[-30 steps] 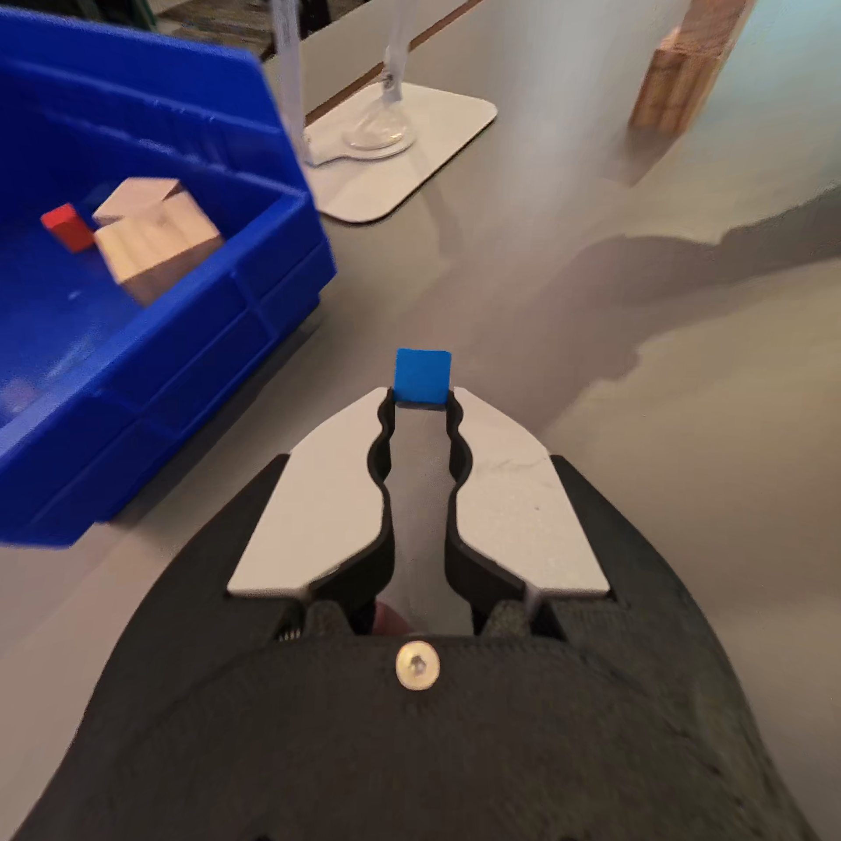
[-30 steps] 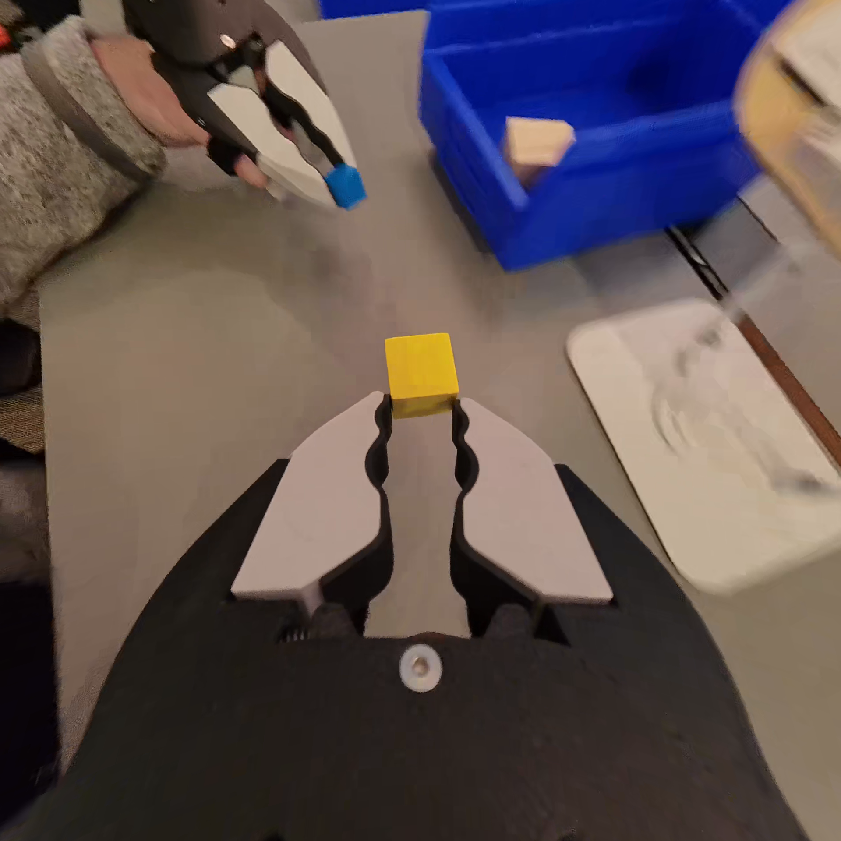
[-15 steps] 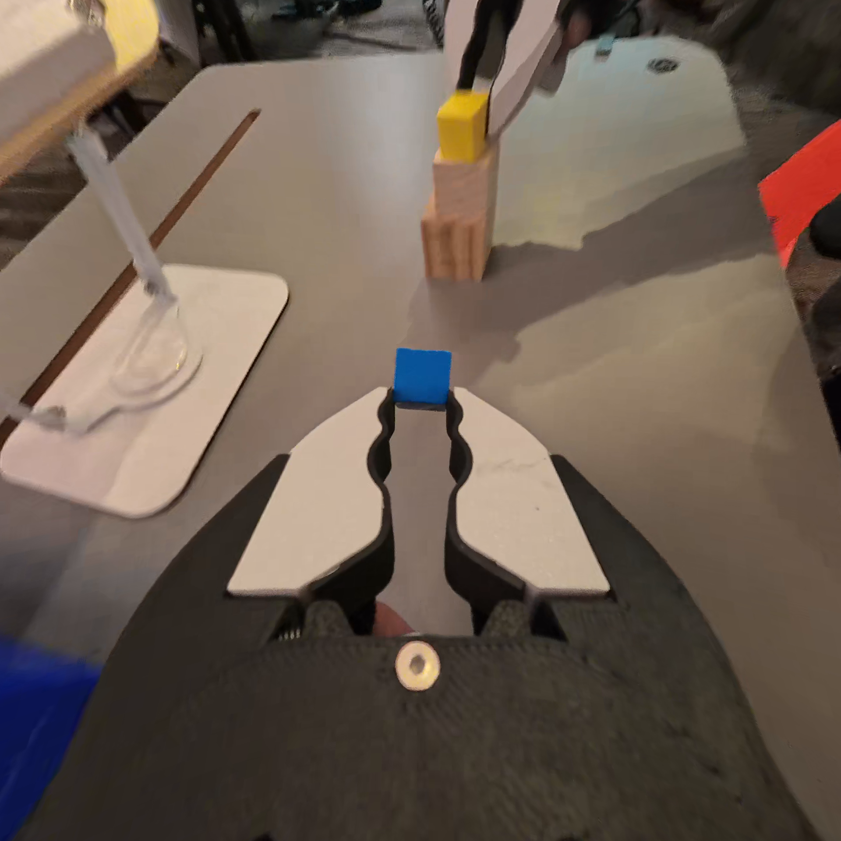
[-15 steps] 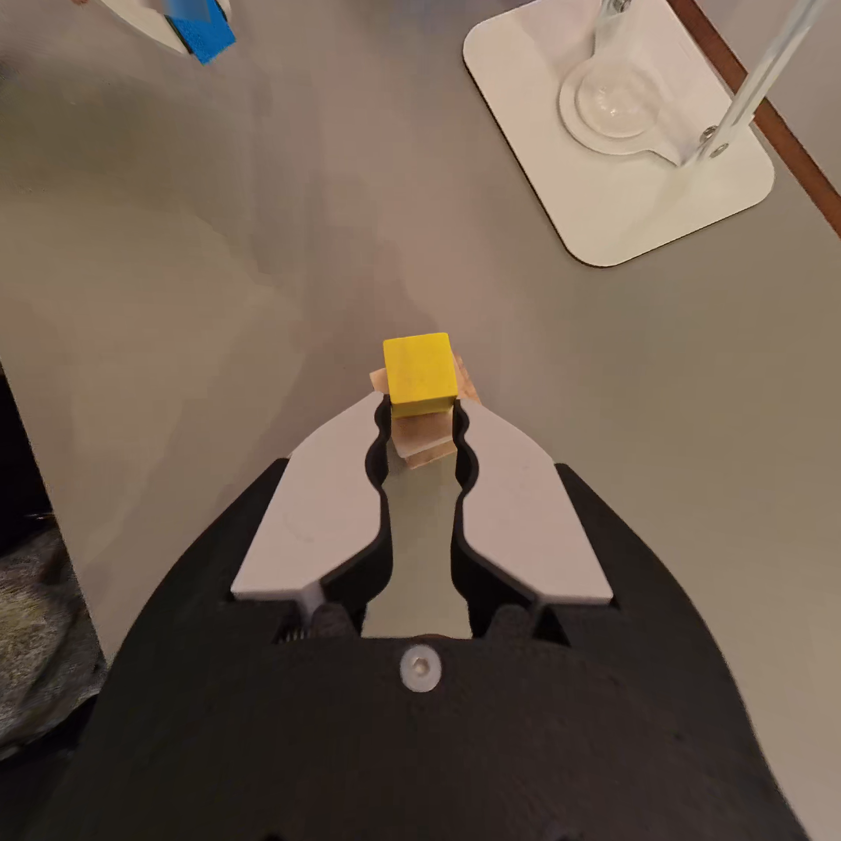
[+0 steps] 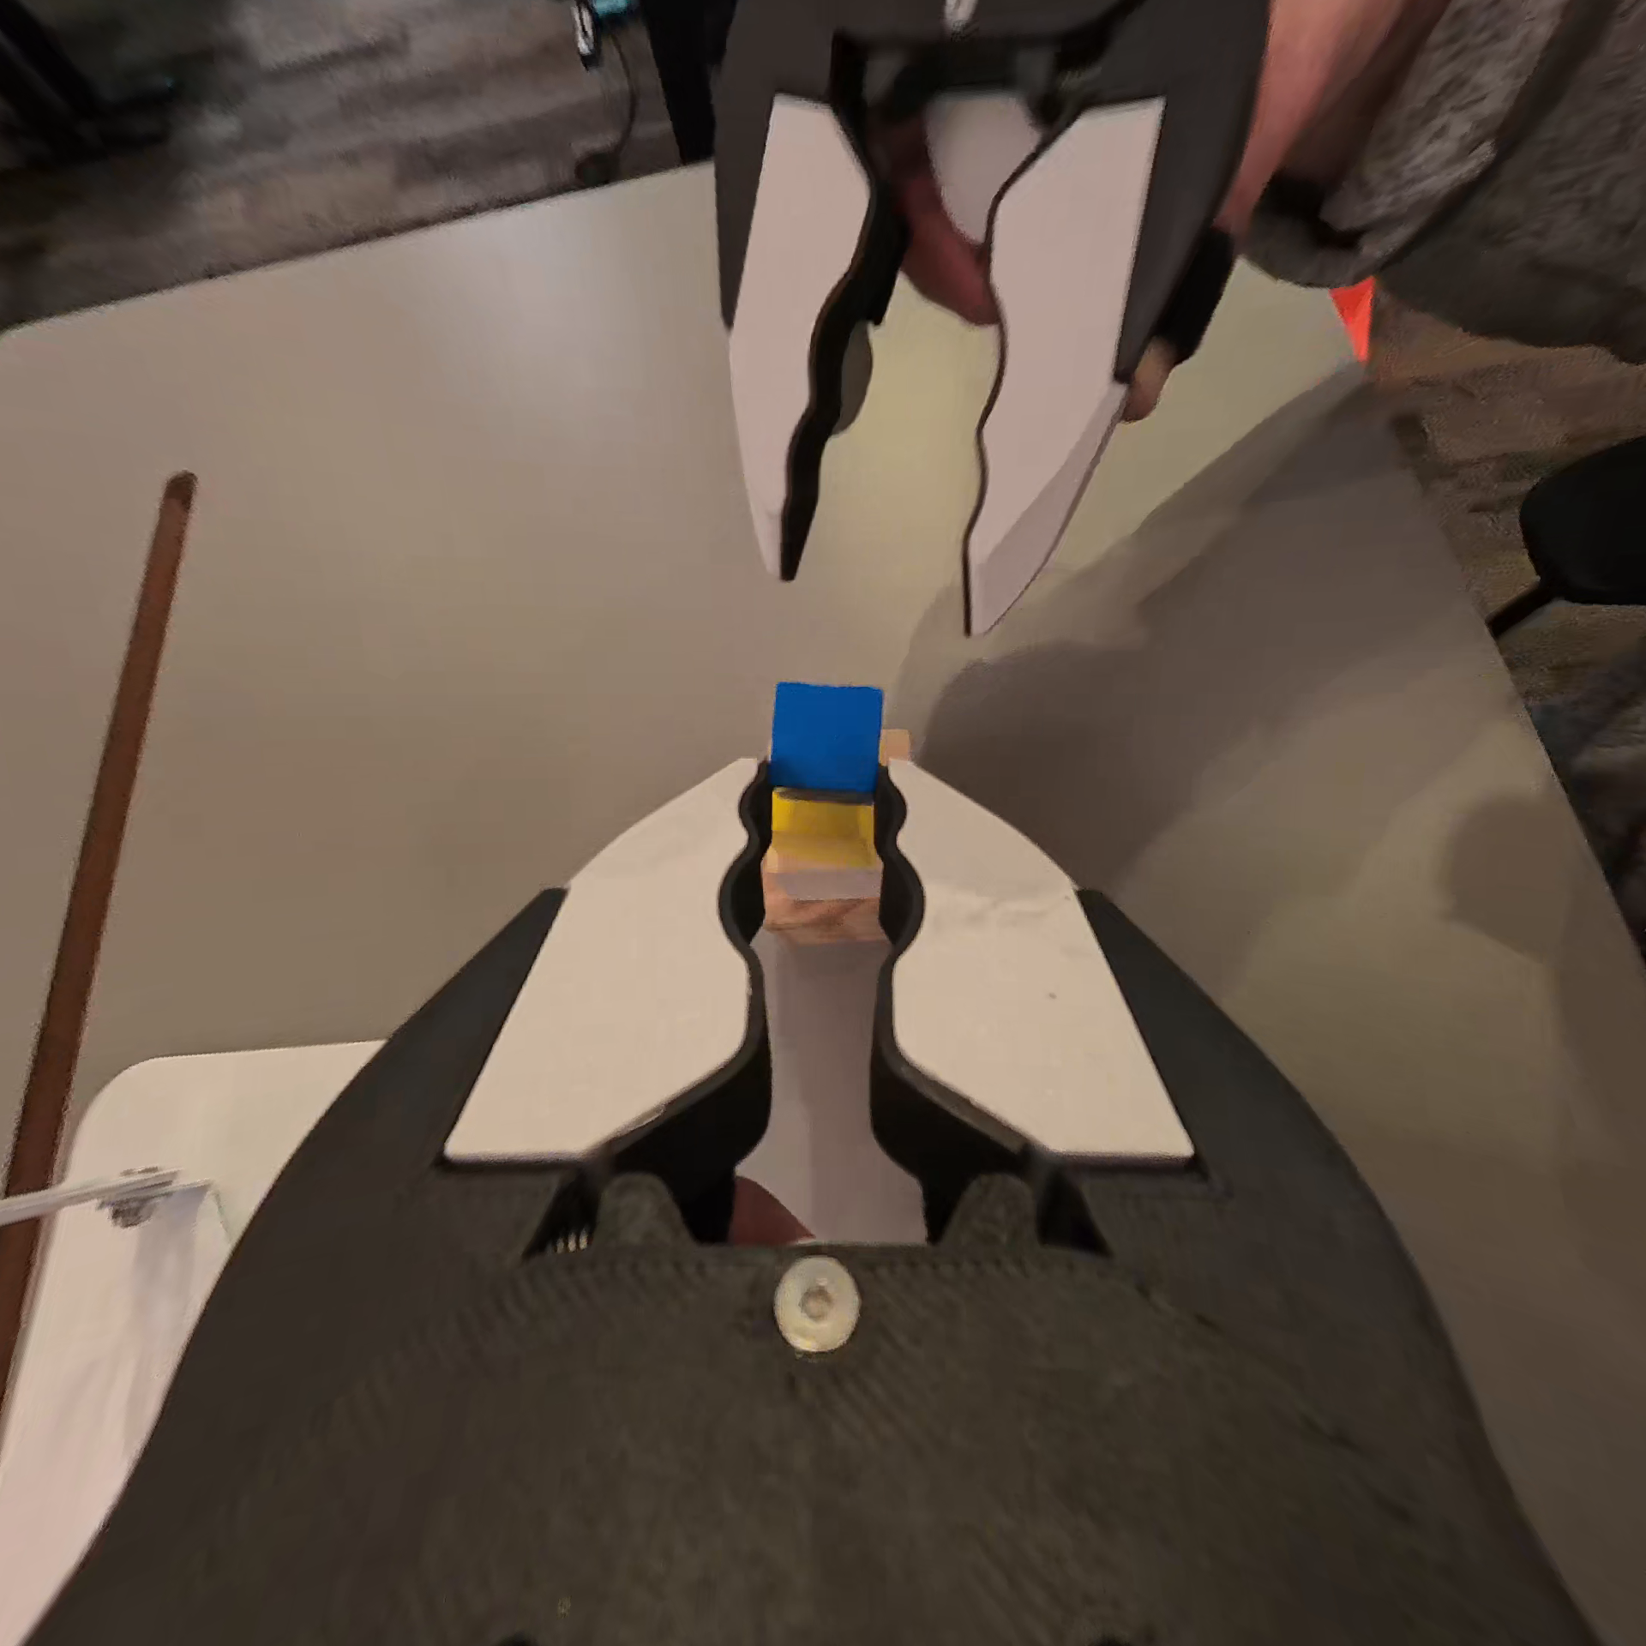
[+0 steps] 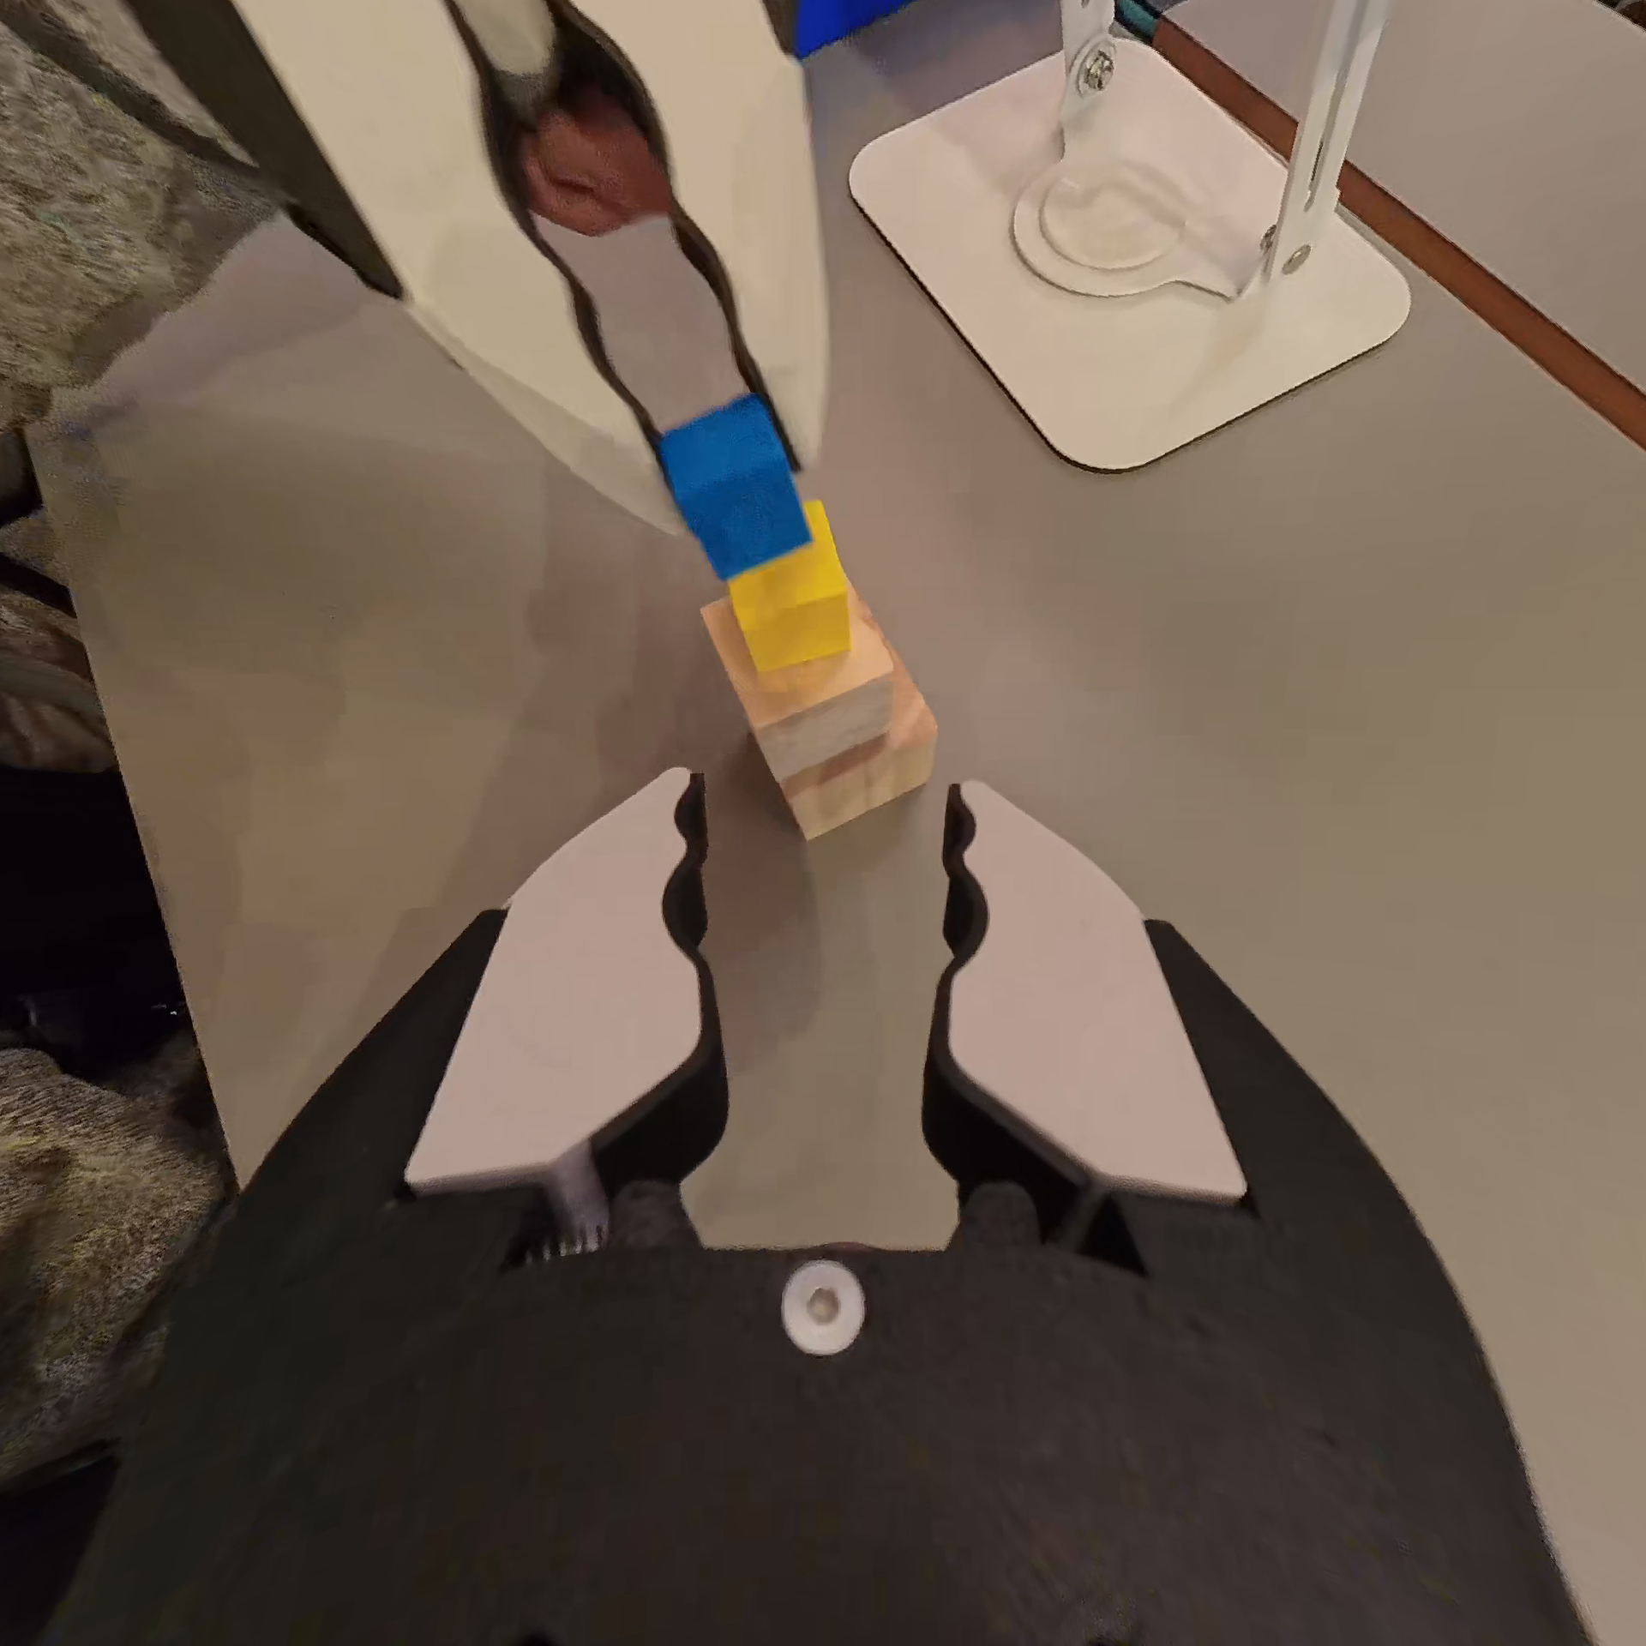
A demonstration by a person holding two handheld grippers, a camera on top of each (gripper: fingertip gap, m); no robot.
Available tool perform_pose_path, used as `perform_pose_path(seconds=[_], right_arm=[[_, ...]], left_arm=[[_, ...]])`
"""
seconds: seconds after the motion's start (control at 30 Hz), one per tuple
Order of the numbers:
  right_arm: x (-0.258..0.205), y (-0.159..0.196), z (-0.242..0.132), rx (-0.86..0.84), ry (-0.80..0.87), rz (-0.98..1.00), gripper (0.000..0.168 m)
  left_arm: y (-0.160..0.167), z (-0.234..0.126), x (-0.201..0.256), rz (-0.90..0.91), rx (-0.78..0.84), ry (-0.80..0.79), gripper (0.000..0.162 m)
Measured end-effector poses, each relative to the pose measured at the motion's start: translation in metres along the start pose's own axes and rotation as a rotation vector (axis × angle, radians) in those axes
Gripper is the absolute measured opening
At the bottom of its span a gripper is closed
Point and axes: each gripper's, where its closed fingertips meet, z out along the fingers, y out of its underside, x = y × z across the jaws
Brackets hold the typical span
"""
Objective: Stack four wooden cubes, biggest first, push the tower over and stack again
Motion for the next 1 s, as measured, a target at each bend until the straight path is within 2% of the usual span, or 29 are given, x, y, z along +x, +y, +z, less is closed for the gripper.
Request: perform_pose_path(seconds=[0.17,0.3,0.37,0.4,0.43,0.5,0.57,0.7,0.77,0.87,1.0], right_arm=[[-0.004,0.006,-0.007,0.034,-0.001,-0.002,0.049],[-0.009,0.006,-0.01,0.061,-0.005,-0.004,0.049],[-0.014,0.006,-0.011,0.074,-0.007,-0.018,0.046],[-0.019,0.005,-0.012,0.082,-0.007,-0.035,0.041],[-0.027,0.003,-0.012,0.1,-0.017,-0.053,0.032],[-0.049,0.001,-0.006,0.131,-0.058,-0.099,0.0],[-0.073,0.001,0.012,0.132,-0.07,-0.159,0.0],[-0.118,0.001,0.072,0.101,-0.075,-0.225,0.0],[-0.142,-0.005,0.101,0.095,-0.084,-0.255,0.0],[-0.177,-0.024,0.136,0.111,-0.065,-0.312,0.0],[-0.205,-0.061,0.156,0.153,-0.015,-0.358,0.0]], left_arm=[[0.004,0.007,-0.005,-0.036,-0.036,0.022,0.021],[0.005,-0.012,-0.005,-0.044,-0.003,0.024,0.04],[0.011,-0.025,-0.003,-0.054,0.012,0.005,0.043],[0.022,-0.032,-0.002,-0.058,-0.006,-0.025,0.039],[0.038,-0.038,-0.003,-0.069,-0.04,-0.071,0.027],[0.079,-0.052,-0.011,-0.08,-0.117,-0.219,0.0],[0.122,-0.06,-0.007,-0.121,-0.155,-0.281,0.0],[0.212,-0.069,-0.005,-0.187,-0.27,-0.441,0.0],[0.22,-0.08,-0.01,-0.253,-0.164,-0.5,0.0],[0.235,-0.092,-0.015,-0.289,-0.193,-0.514,0.0],[0.235,-0.092,-0.014,-0.289,-0.187,-0.499,0.0]])
